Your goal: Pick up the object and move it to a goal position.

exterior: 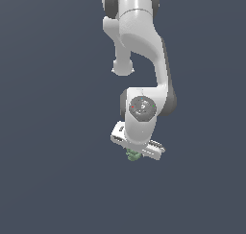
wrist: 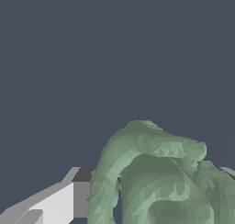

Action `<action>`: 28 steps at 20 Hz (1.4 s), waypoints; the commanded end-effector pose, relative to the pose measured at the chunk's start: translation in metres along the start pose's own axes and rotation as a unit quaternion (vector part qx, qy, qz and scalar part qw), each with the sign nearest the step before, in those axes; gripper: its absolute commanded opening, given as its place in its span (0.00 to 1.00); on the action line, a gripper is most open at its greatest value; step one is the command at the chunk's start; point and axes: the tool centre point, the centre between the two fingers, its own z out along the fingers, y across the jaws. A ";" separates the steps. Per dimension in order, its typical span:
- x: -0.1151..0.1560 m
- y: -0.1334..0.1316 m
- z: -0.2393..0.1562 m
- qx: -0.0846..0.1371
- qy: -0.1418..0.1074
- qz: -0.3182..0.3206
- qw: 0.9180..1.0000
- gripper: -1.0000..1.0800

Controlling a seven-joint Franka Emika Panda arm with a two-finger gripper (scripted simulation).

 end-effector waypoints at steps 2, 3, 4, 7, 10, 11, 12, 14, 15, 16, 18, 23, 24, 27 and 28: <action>0.007 0.025 -0.026 0.000 0.001 0.001 1.000 0.00; 0.009 0.034 -0.034 0.001 0.001 0.001 1.000 0.00; 0.011 0.042 -0.043 0.001 0.001 0.001 1.000 0.00; 0.017 0.067 -0.068 0.001 0.001 0.001 1.000 0.00; 0.023 0.092 -0.094 0.001 0.000 0.001 1.000 0.00; 0.025 0.100 -0.102 0.001 0.000 0.001 1.000 0.00; 0.027 0.108 -0.111 0.001 0.000 0.001 1.000 0.00; 0.032 0.124 -0.128 0.001 0.000 0.001 1.000 0.00; 0.034 0.132 -0.136 0.001 0.000 0.001 1.000 0.00; 0.036 0.140 -0.144 0.001 0.000 0.001 1.000 0.00; 0.041 0.156 -0.160 0.001 0.000 0.001 1.000 0.00; 0.052 0.191 -0.198 0.001 0.001 0.001 1.000 0.00; 0.054 0.196 -0.203 0.001 0.001 0.001 1.000 0.00; 0.058 0.208 -0.216 0.000 0.001 0.001 1.000 0.00; 0.059 0.211 -0.220 0.000 0.001 0.001 1.000 0.00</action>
